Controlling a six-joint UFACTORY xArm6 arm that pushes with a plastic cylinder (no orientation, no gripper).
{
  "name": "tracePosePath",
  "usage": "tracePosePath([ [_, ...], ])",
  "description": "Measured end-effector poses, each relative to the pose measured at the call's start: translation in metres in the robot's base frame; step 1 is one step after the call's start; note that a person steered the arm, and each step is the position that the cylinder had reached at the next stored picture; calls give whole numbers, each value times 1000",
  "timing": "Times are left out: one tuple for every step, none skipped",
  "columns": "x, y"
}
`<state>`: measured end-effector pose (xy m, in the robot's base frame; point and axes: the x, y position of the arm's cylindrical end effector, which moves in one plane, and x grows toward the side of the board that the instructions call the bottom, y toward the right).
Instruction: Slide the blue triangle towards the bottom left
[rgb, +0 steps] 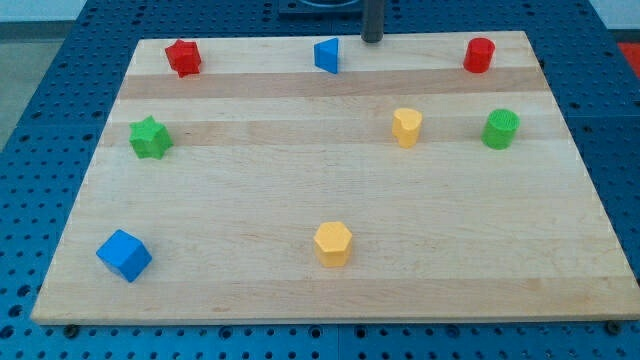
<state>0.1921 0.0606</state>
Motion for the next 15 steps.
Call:
tracePosePath([
  [28, 0],
  [68, 0],
  [68, -1],
  [34, -4],
  [34, -4],
  [47, -5],
  [47, -33],
  [47, -88],
  [47, -88],
  [20, -90],
  [2, -120],
  [2, -121],
  [16, -121],
  [62, -121],
  [63, -121],
])
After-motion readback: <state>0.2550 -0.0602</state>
